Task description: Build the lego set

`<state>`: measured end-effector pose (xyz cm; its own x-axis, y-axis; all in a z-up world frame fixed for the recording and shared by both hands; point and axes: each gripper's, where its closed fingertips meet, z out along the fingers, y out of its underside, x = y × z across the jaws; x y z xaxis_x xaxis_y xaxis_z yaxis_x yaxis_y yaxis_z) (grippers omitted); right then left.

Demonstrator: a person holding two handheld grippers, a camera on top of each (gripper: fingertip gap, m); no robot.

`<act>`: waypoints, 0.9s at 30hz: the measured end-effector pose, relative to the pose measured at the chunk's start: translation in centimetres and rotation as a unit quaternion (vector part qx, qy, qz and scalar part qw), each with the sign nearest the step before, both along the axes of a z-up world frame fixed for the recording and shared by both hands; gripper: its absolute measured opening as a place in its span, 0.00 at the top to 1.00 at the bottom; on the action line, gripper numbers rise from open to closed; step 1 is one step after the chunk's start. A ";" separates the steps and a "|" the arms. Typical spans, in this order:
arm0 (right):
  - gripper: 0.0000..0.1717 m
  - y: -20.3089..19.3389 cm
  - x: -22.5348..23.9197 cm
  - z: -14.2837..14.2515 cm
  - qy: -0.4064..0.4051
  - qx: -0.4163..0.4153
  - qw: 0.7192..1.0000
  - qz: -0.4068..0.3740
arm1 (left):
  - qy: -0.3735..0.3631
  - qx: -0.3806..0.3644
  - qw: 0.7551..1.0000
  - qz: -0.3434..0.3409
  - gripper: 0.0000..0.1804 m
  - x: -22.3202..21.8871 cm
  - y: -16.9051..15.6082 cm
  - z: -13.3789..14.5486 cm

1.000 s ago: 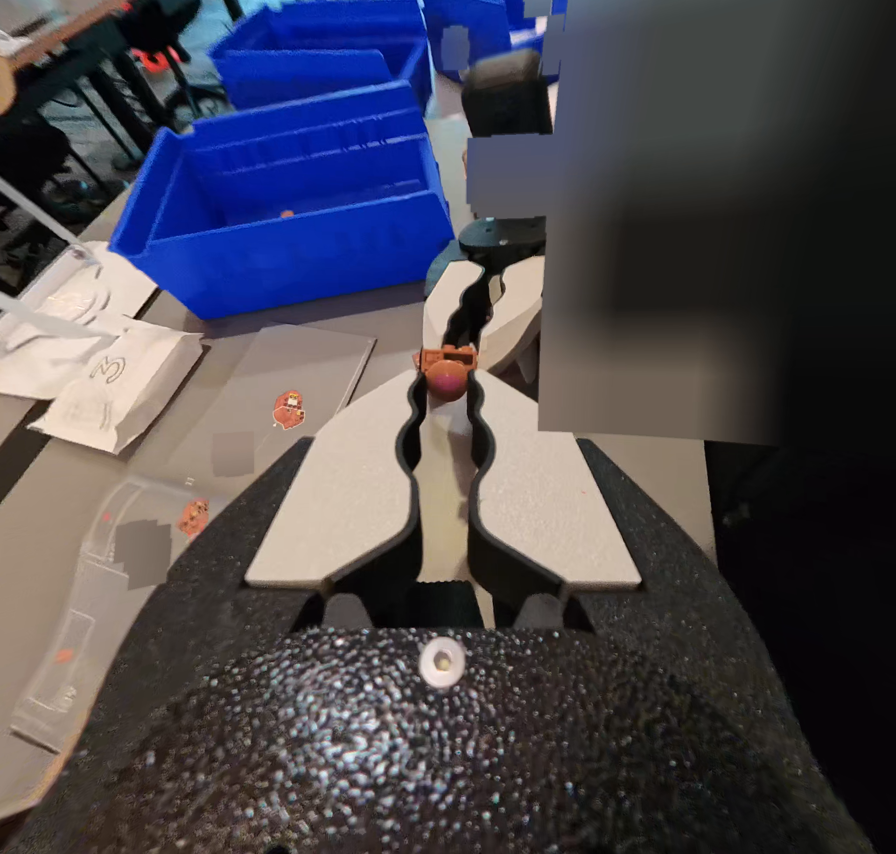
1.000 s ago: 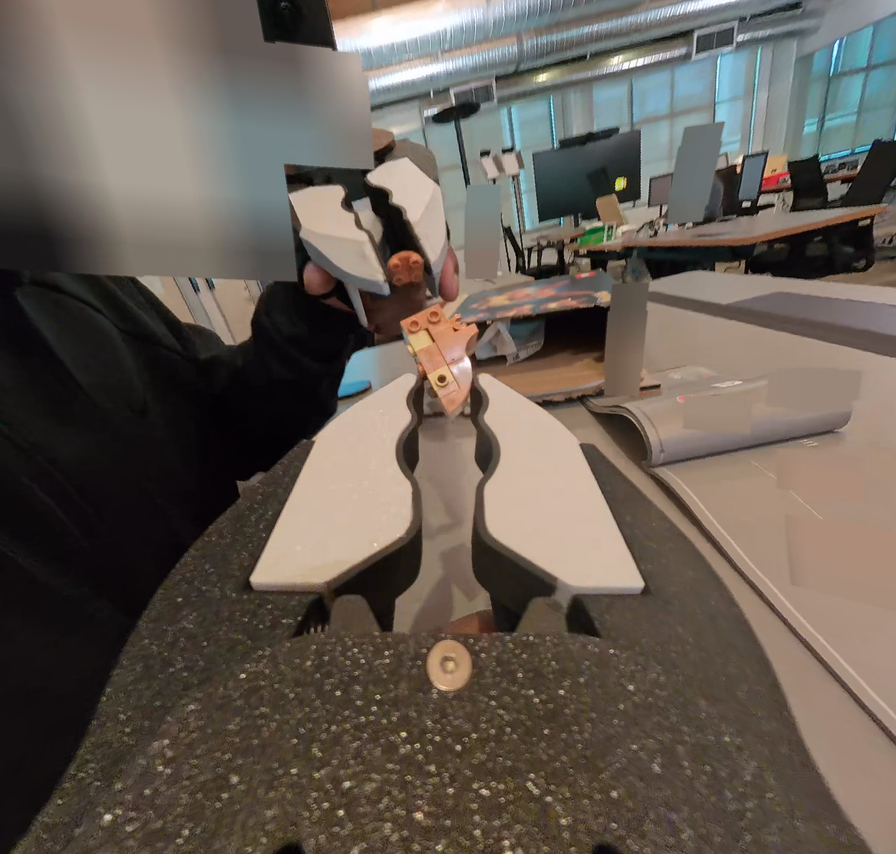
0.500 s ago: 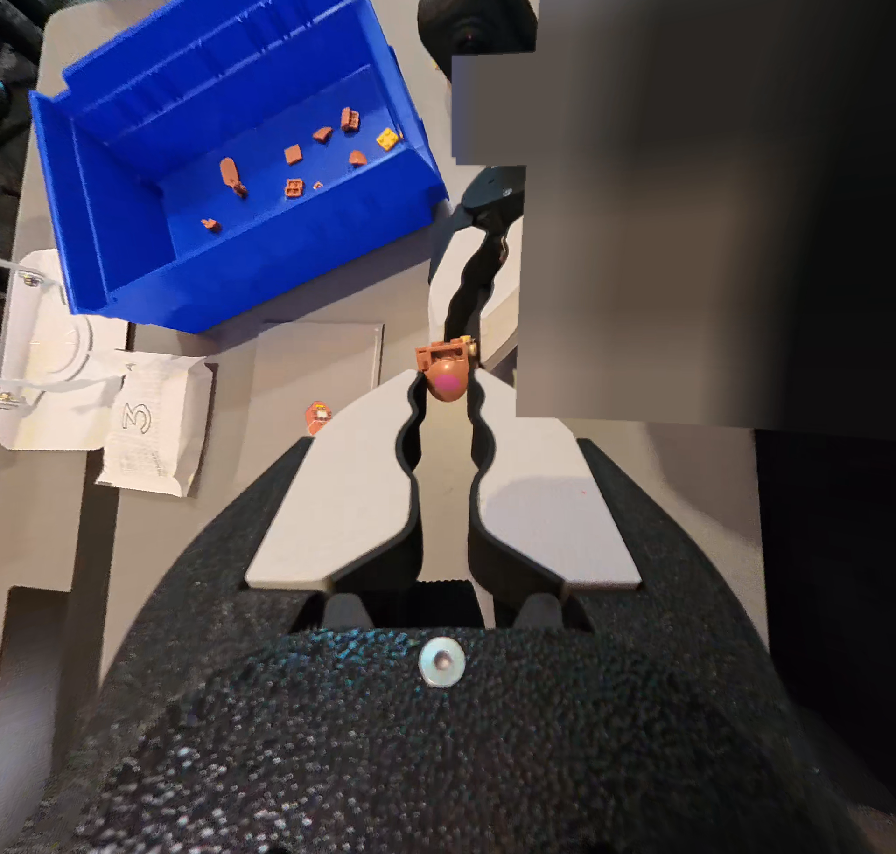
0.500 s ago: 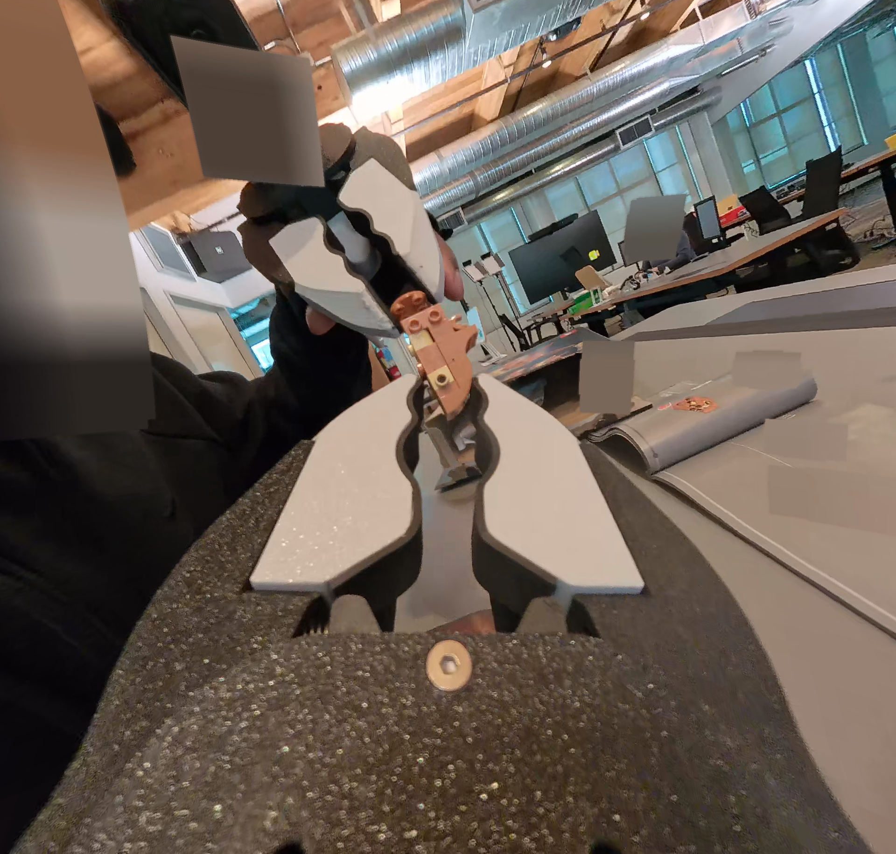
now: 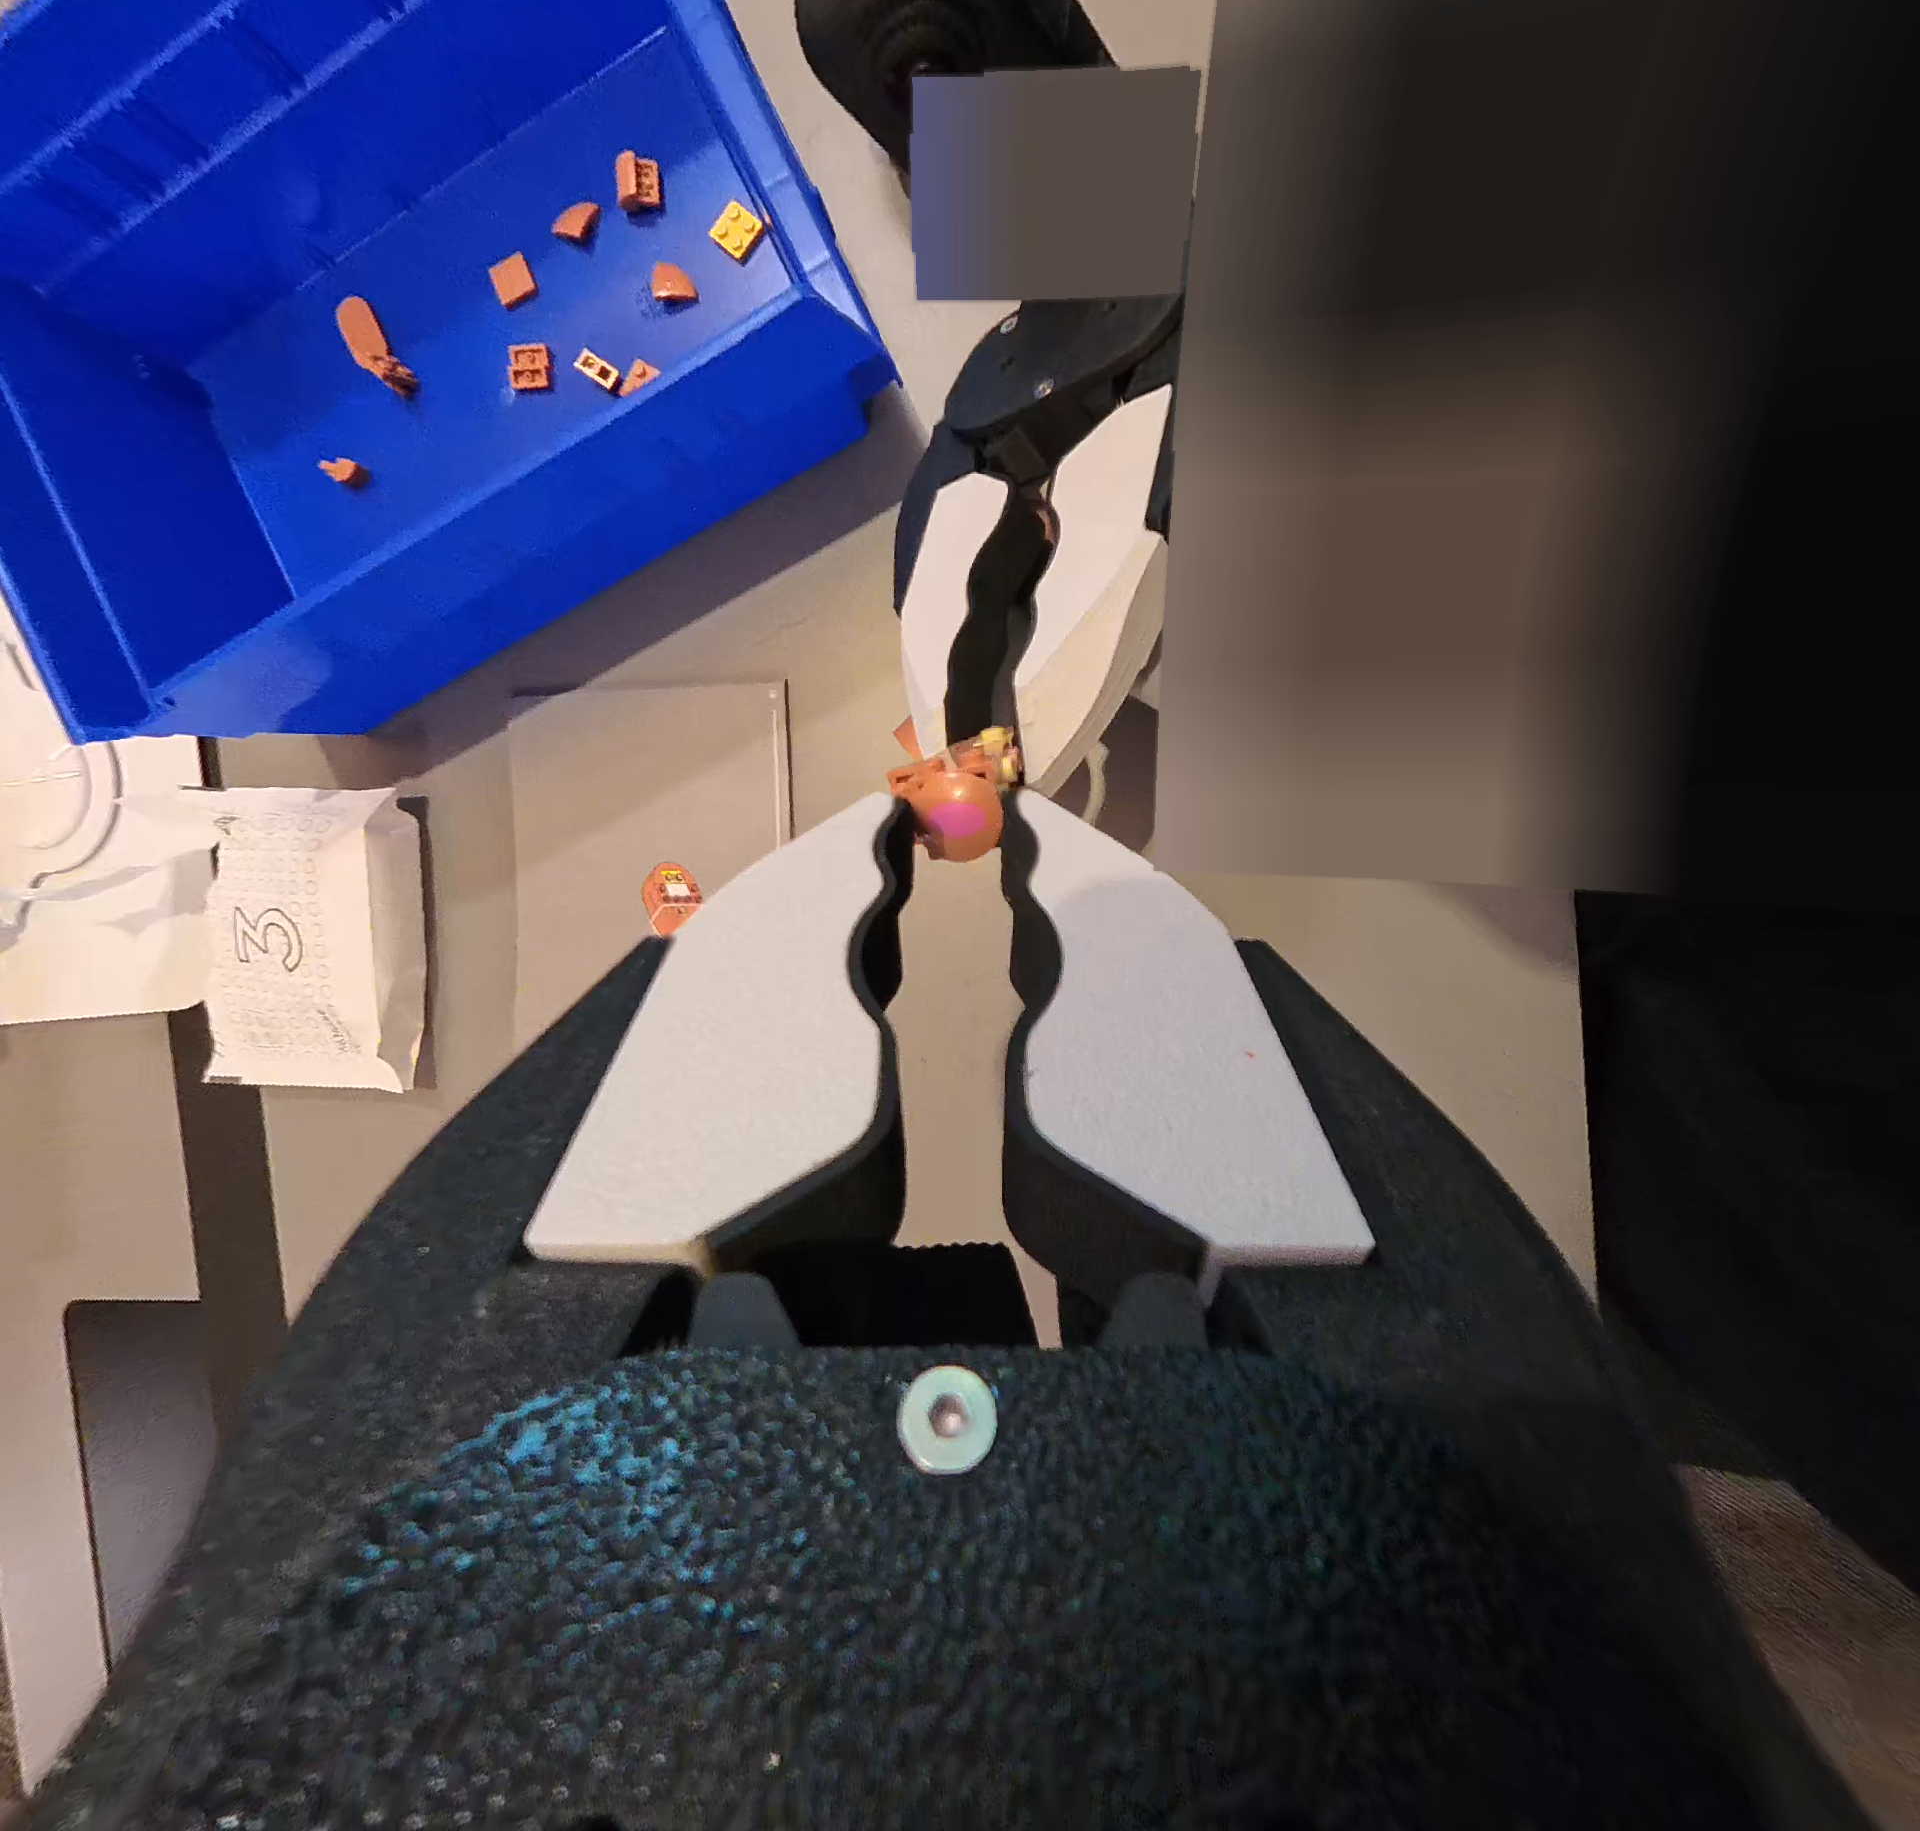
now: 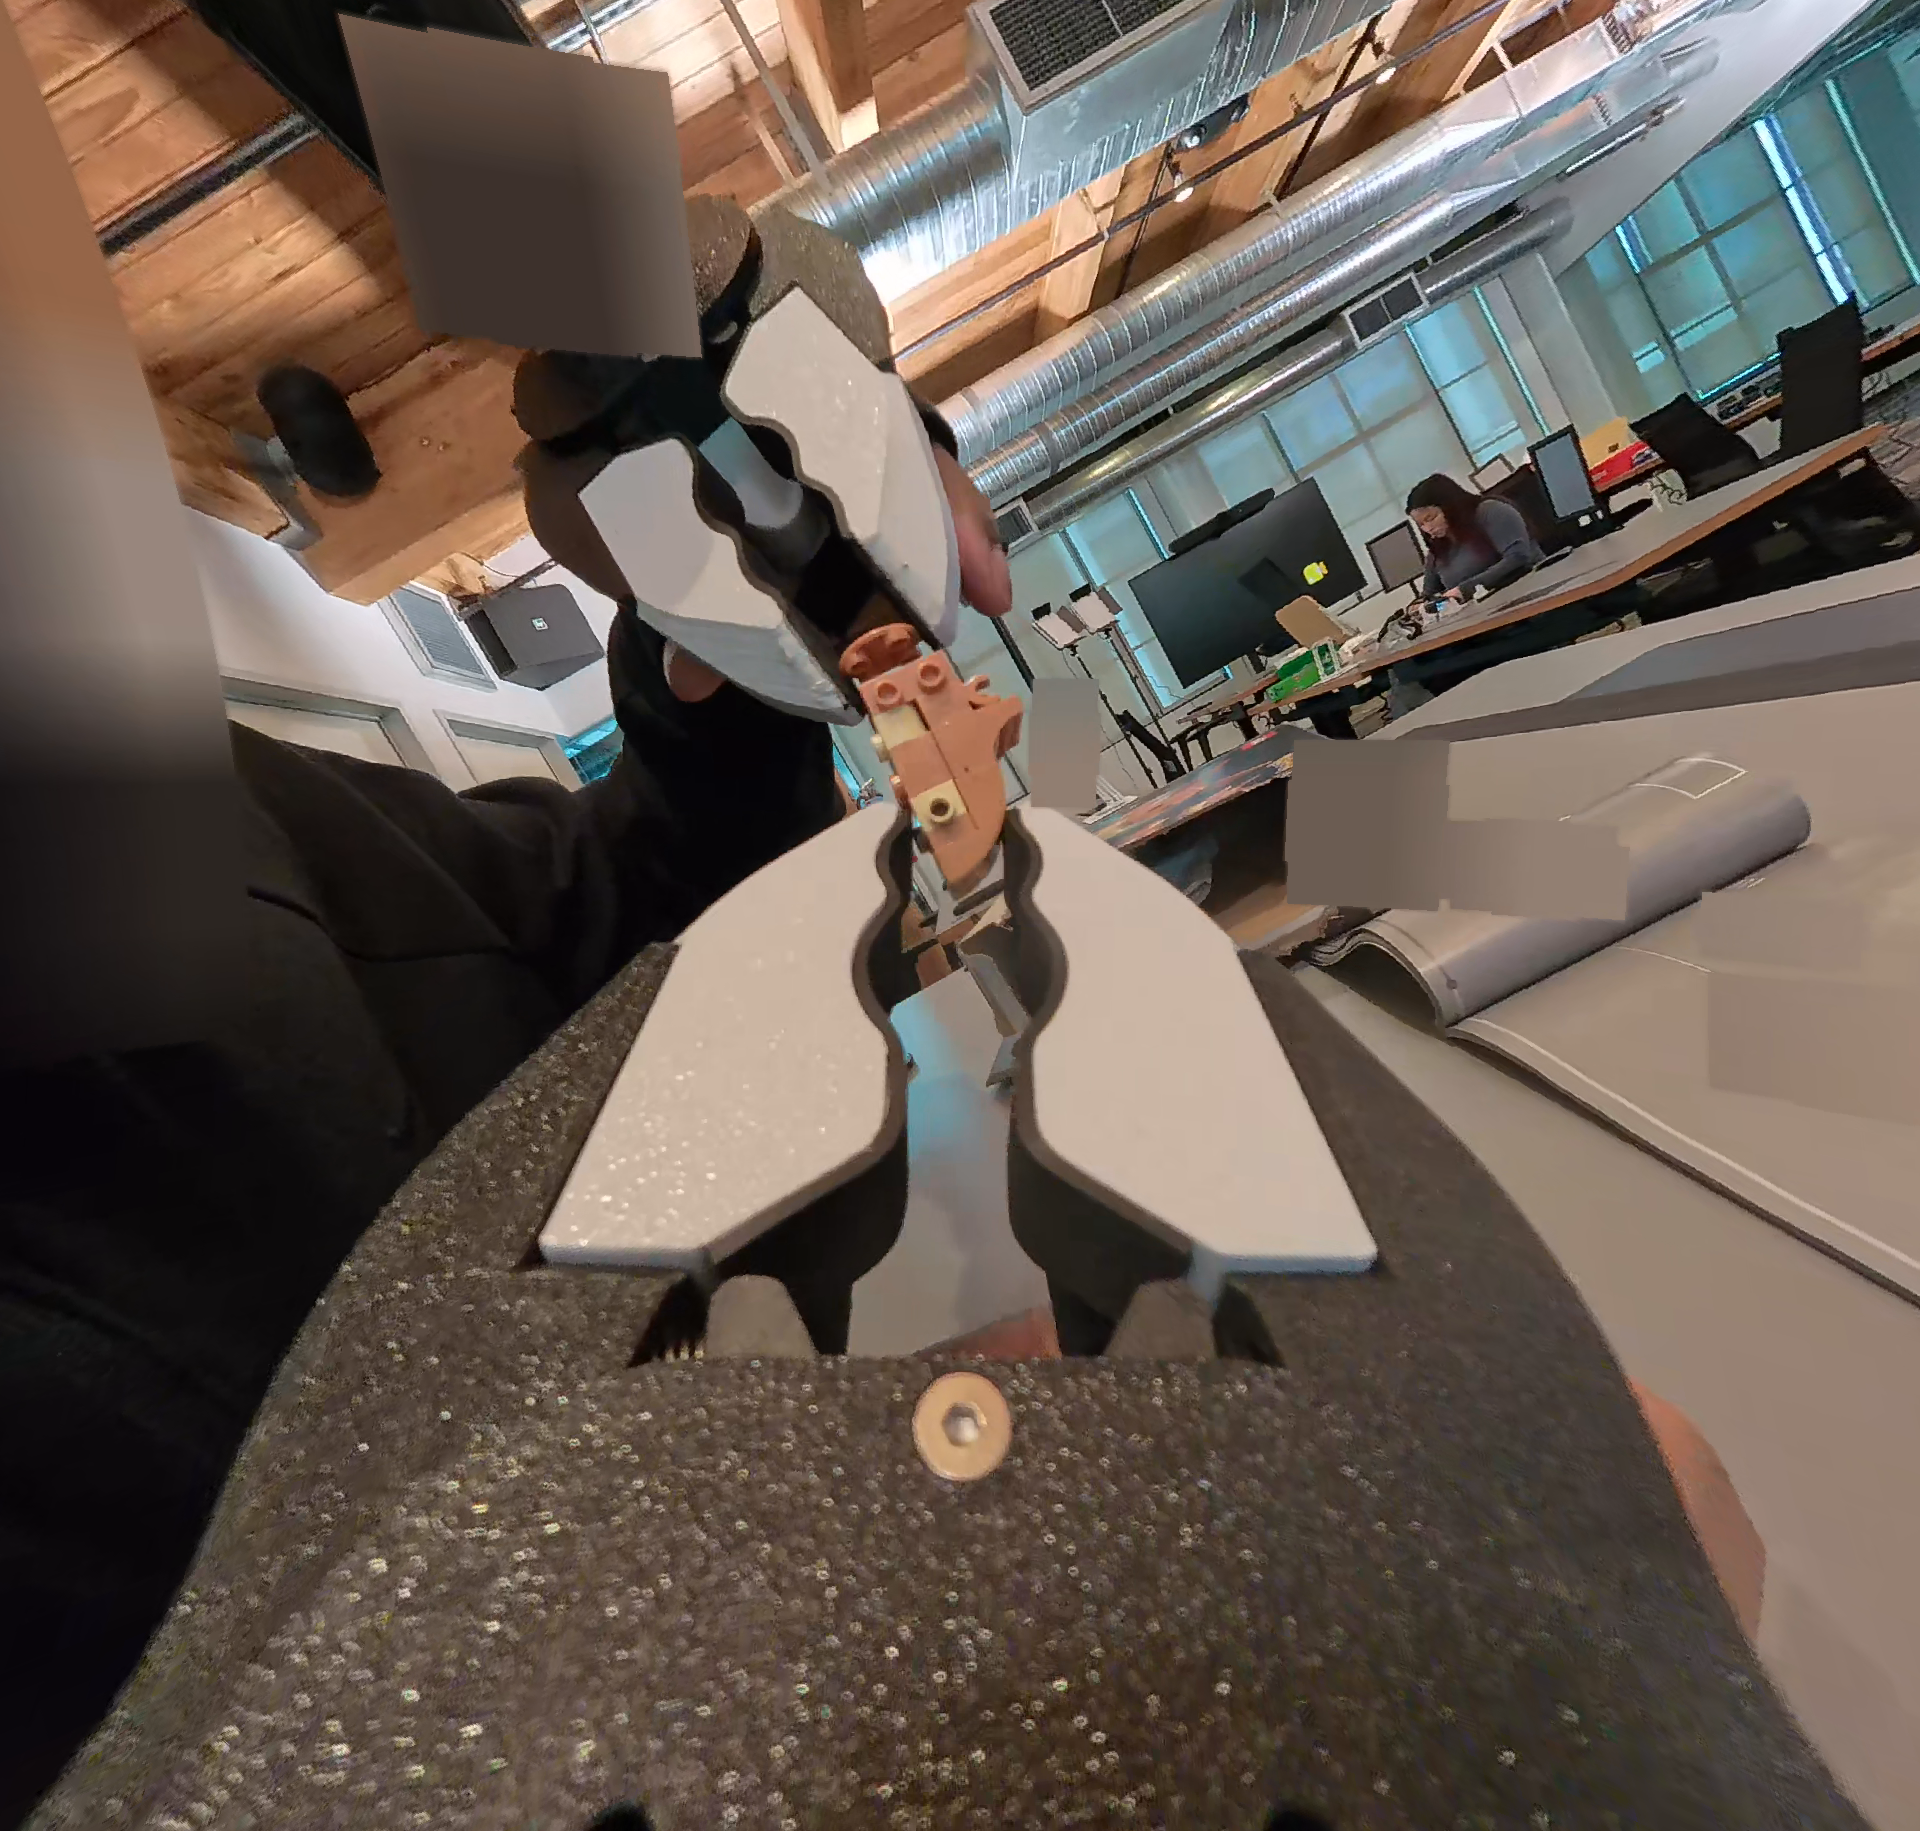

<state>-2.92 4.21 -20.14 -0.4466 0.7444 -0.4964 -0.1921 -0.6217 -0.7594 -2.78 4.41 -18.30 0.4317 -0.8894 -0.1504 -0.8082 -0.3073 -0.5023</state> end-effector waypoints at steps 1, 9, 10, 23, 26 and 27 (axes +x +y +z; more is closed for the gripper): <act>0.91 0.0 0.0 0.0 0.001 -0.004 1.000 0.002 | 0.001 -0.005 1.000 0.000 0.91 0.0 0.0 0.0; 0.91 -0.1 0.2 0.3 0.011 -0.009 1.000 0.007 | -0.001 -0.024 1.000 -0.005 0.91 0.2 -0.1 0.2; 0.91 0.0 0.3 0.3 0.013 -0.010 1.000 0.007 | -0.001 -0.026 1.000 -0.005 0.91 0.2 -0.1 0.2; 0.91 -0.2 0.7 0.9 0.033 -0.022 0.999 0.018 | 0.006 -0.051 0.999 -0.001 0.91 0.6 -0.3 0.7; 0.91 -0.2 0.8 1.0 0.037 -0.027 0.999 0.021 | 0.006 -0.055 0.998 0.001 0.91 0.6 -0.3 0.8; 0.91 -0.2 0.8 1.0 0.038 -0.027 0.999 0.021 | 0.006 -0.058 0.998 0.002 0.91 0.7 -0.4 0.8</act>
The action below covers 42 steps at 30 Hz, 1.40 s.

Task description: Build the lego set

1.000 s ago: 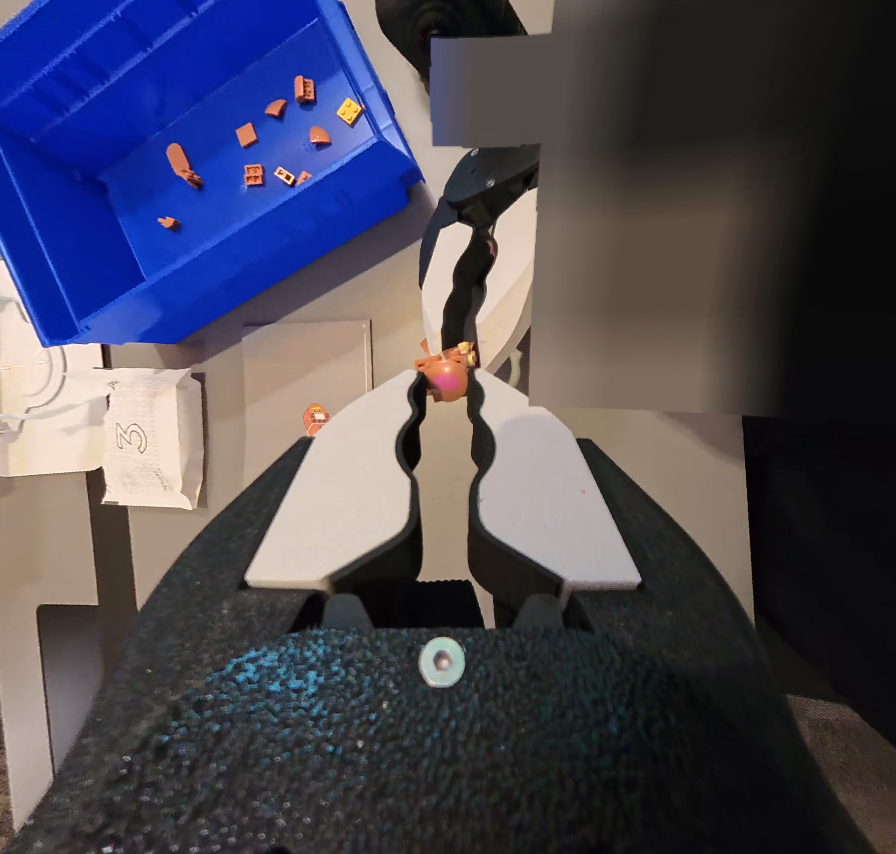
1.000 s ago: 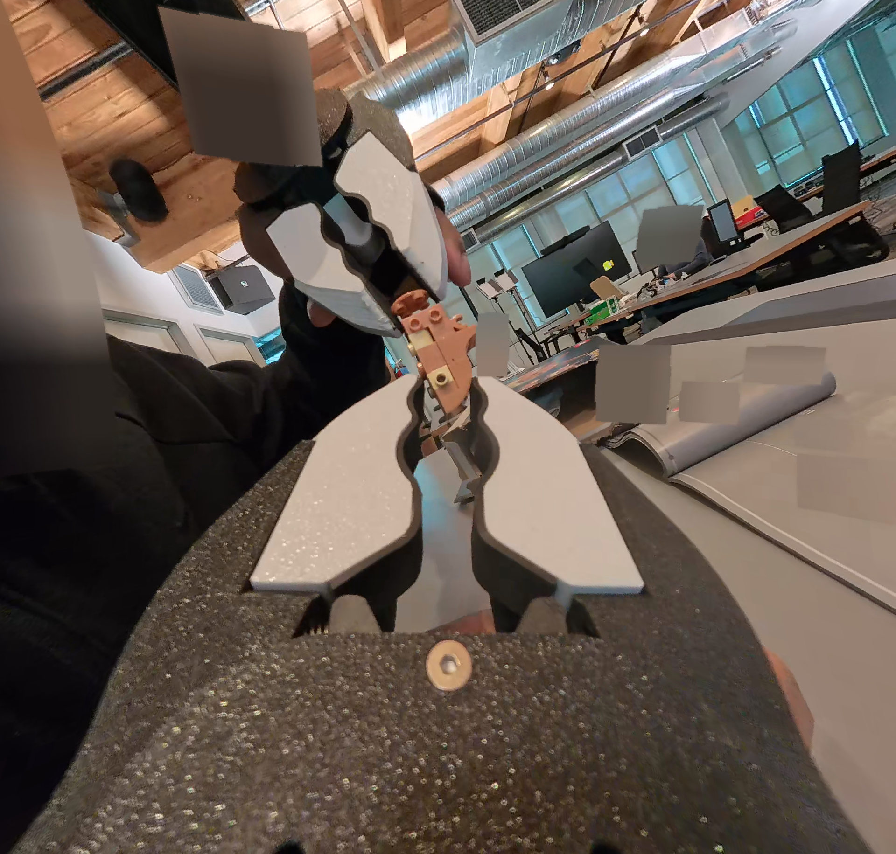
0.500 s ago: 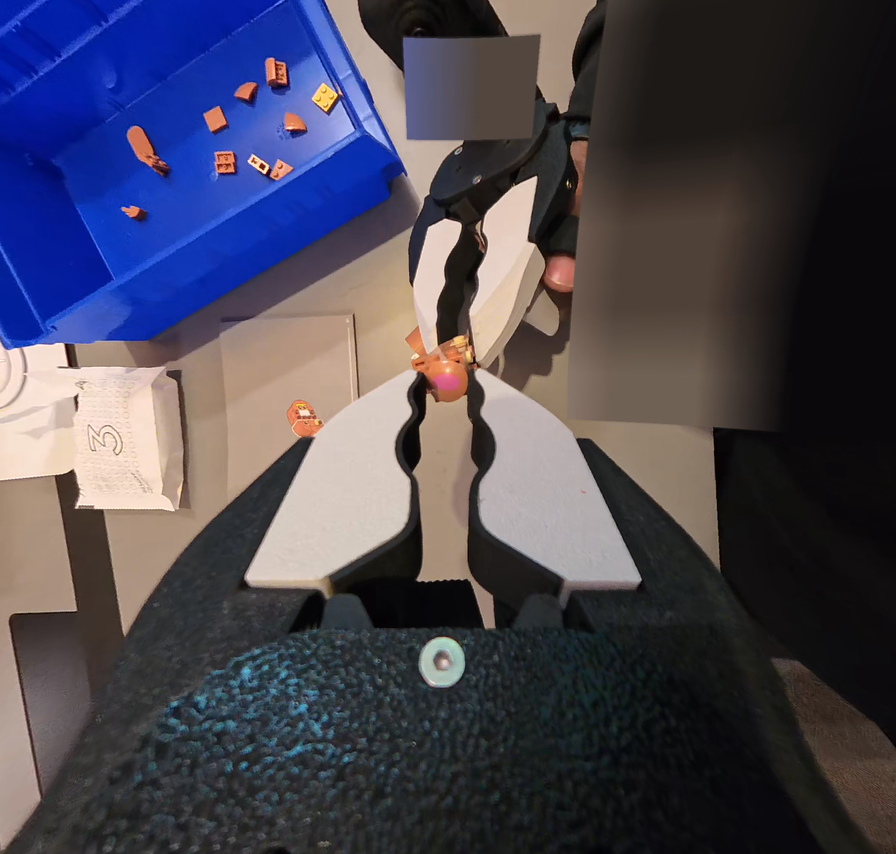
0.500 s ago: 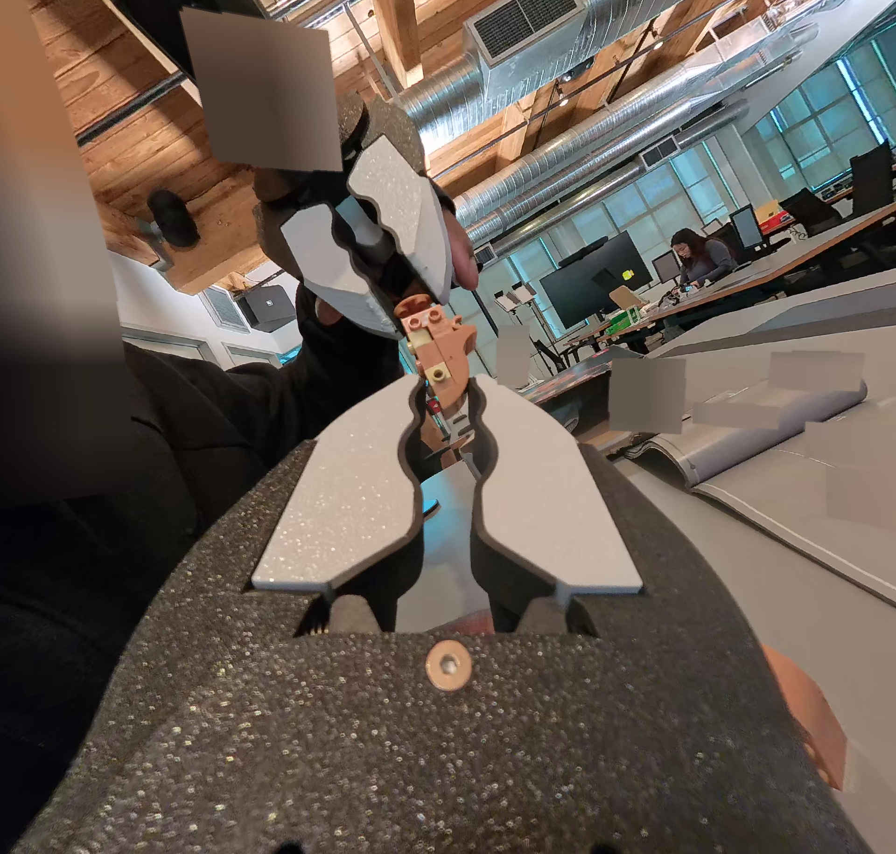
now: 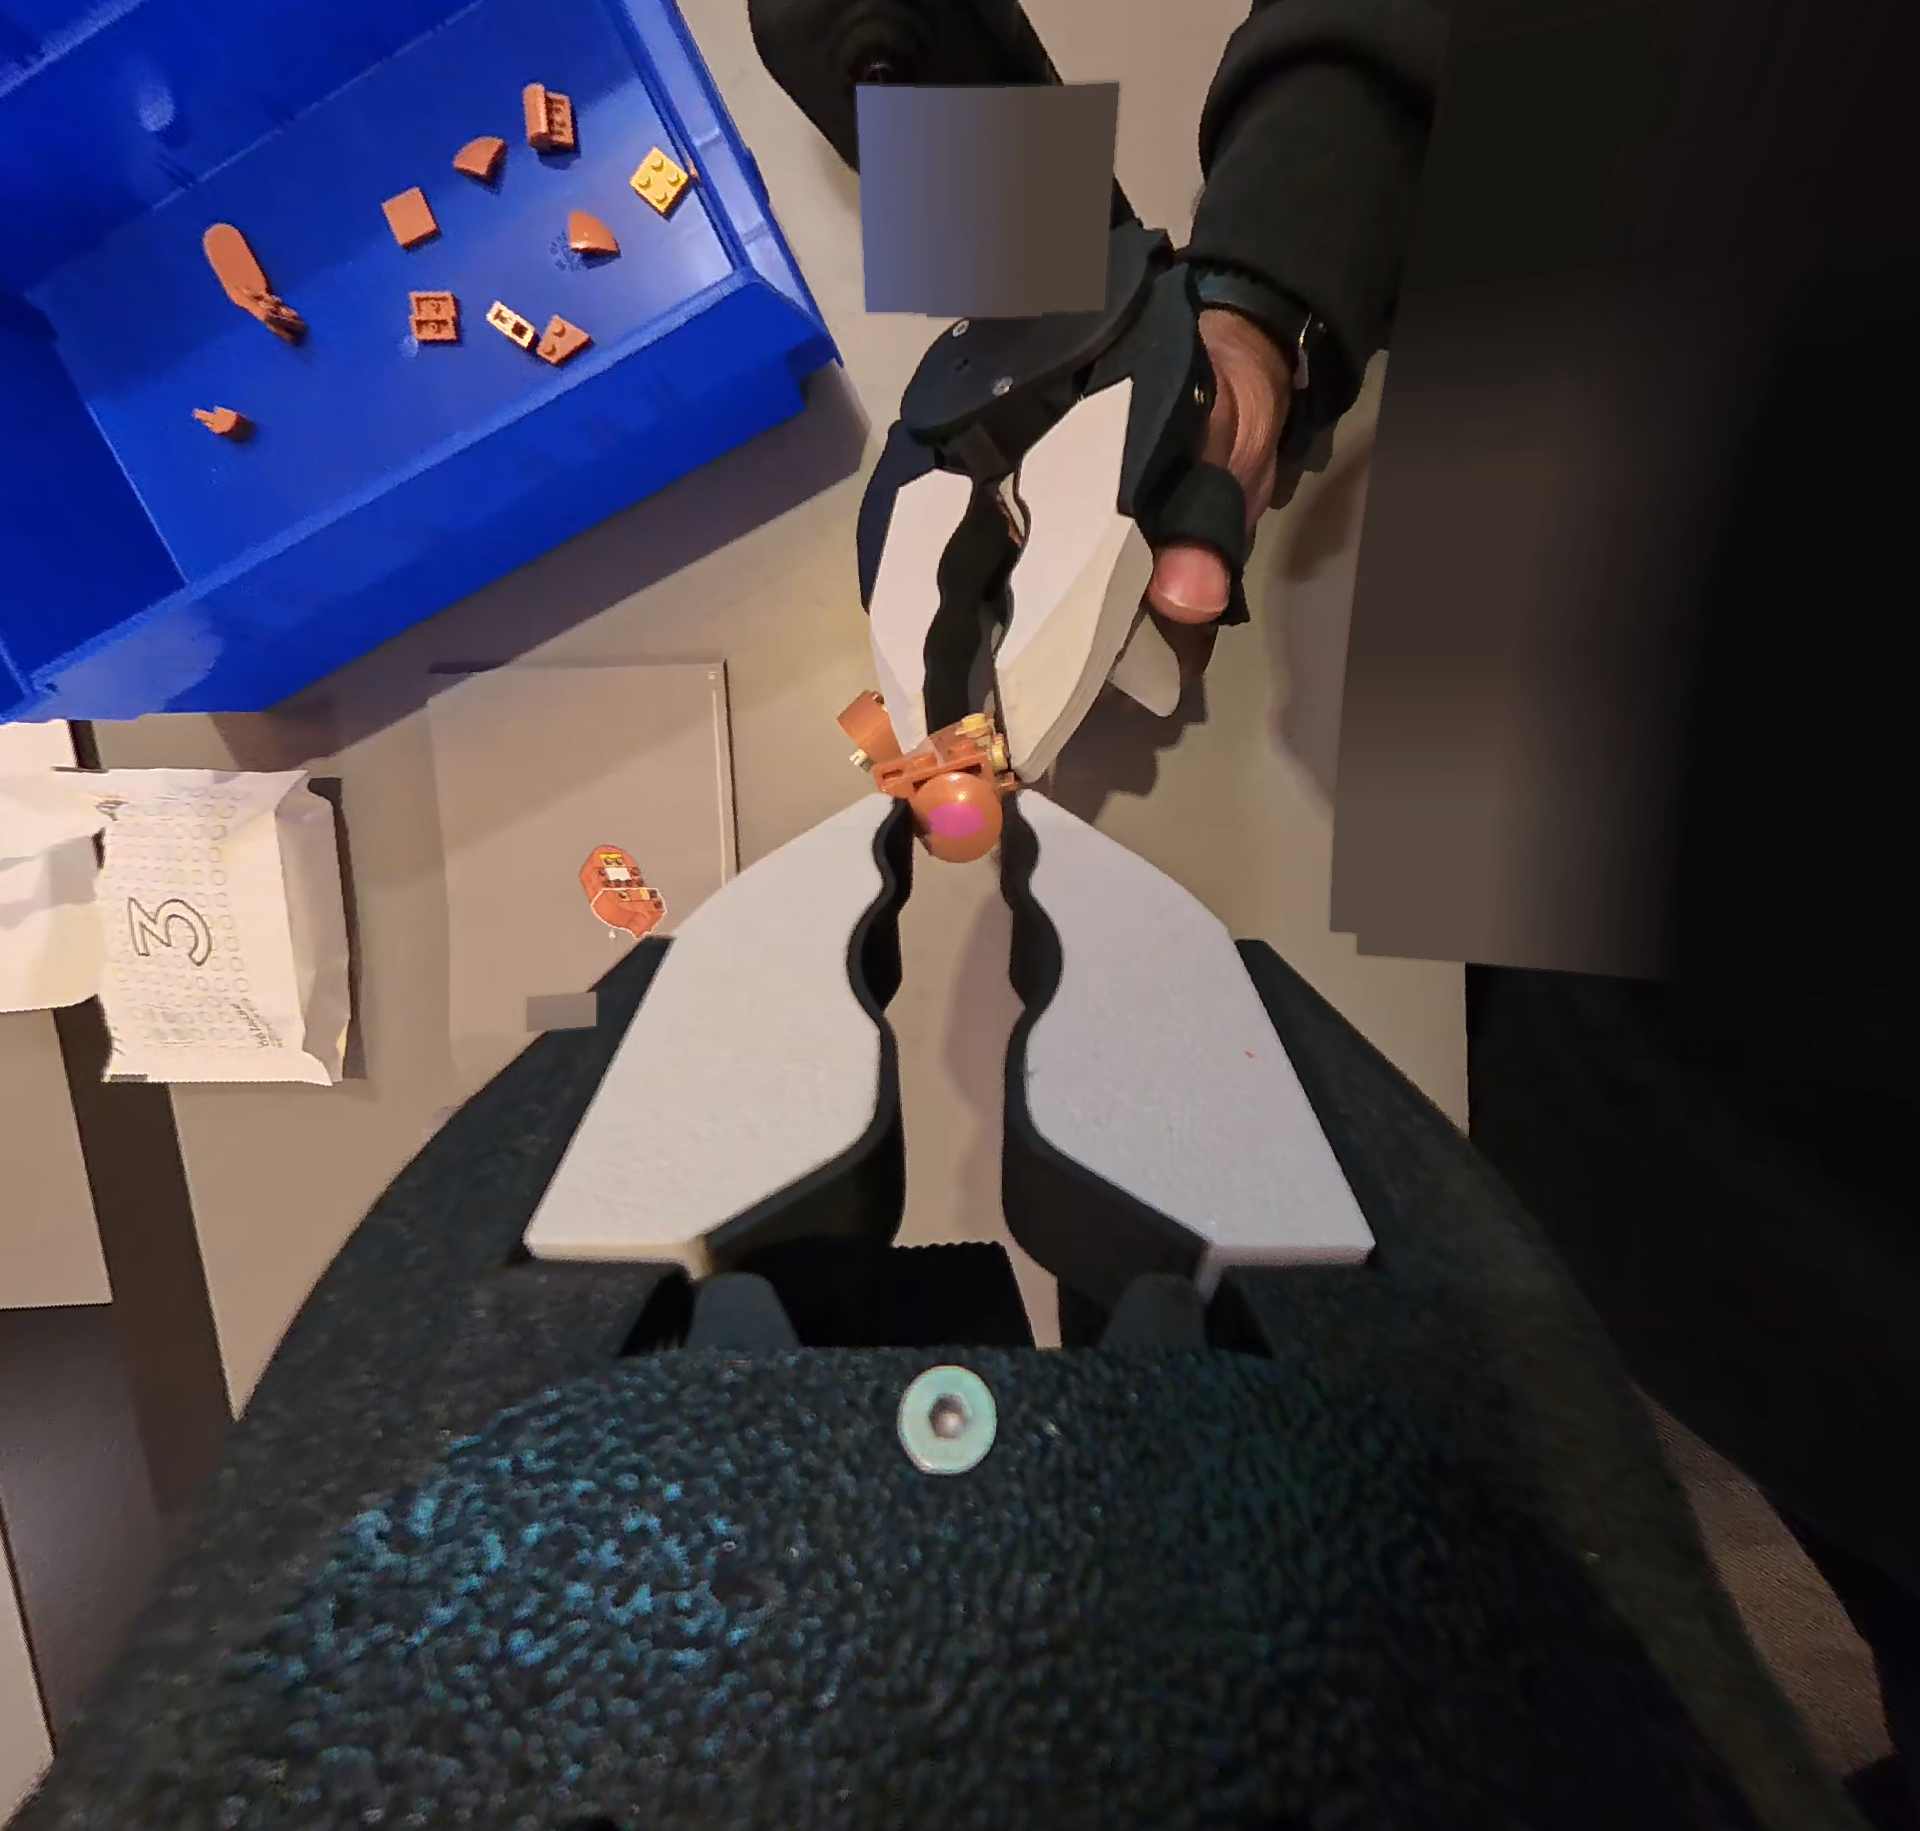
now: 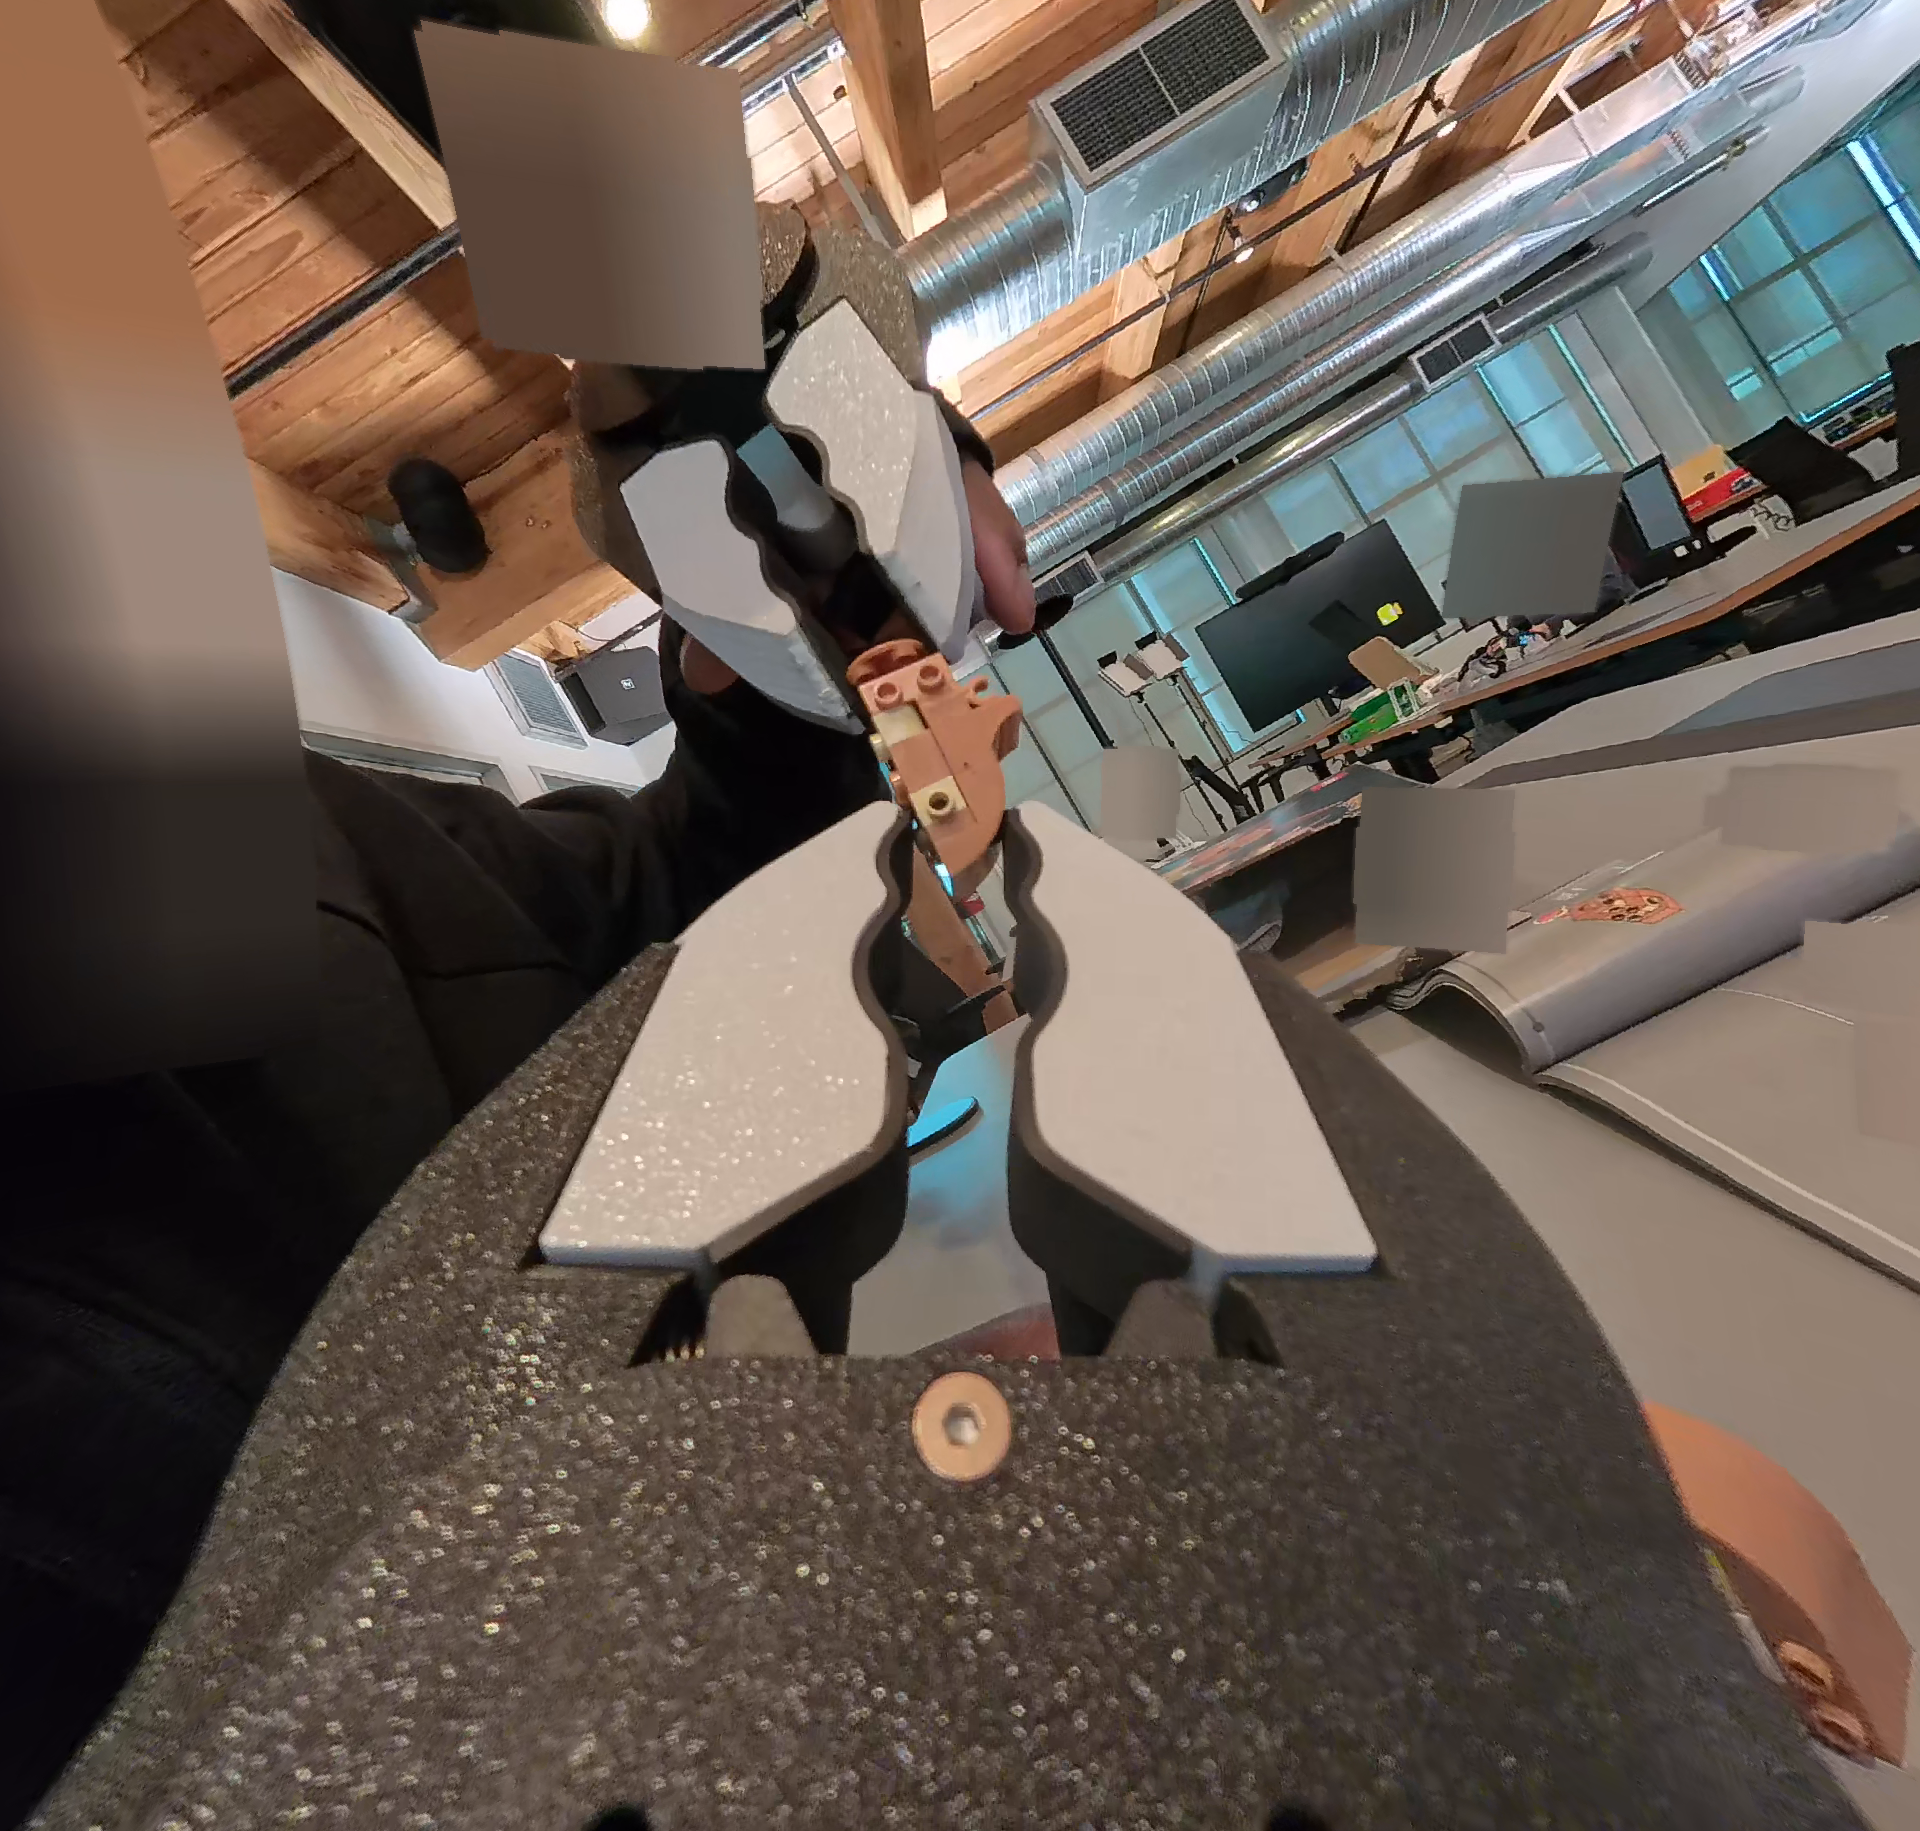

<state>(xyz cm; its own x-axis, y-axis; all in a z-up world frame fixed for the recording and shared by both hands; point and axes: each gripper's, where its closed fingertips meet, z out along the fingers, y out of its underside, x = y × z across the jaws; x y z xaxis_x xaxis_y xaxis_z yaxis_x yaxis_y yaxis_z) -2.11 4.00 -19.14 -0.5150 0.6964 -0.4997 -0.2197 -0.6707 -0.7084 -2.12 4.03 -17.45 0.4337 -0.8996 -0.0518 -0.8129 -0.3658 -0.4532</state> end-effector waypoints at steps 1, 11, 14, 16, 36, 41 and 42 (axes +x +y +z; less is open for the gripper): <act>0.91 0.0 0.0 0.0 0.001 -0.001 1.000 0.001 | -0.001 -0.003 1.000 0.000 0.91 0.0 0.0 0.0; 0.91 -0.3 0.4 0.4 0.018 -0.016 1.000 0.020 | -0.025 -0.037 0.999 0.006 0.91 0.6 -0.2 0.4; 0.91 -0.3 0.5 0.5 0.021 -0.020 0.999 0.024 | -0.028 -0.039 0.999 0.006 0.91 0.8 -0.2 0.4; 0.91 -0.4 0.5 0.6 0.024 -0.021 0.999 0.026 | -0.034 -0.043 0.998 0.006 0.90 0.9 -0.3 0.5; 0.91 -0.5 1.2 1.4 0.052 -0.045 0.997 0.044 | -0.076 -0.017 0.997 0.020 0.85 2.2 0.0 1.6; 0.91 -0.1 1.3 1.6 0.058 -0.045 0.997 0.036 | -0.103 0.012 0.993 0.056 0.85 1.7 -0.3 2.5; 0.91 0.0 1.4 1.6 0.059 -0.044 0.997 0.034 | -0.109 0.016 0.991 0.069 0.85 1.5 -0.3 2.5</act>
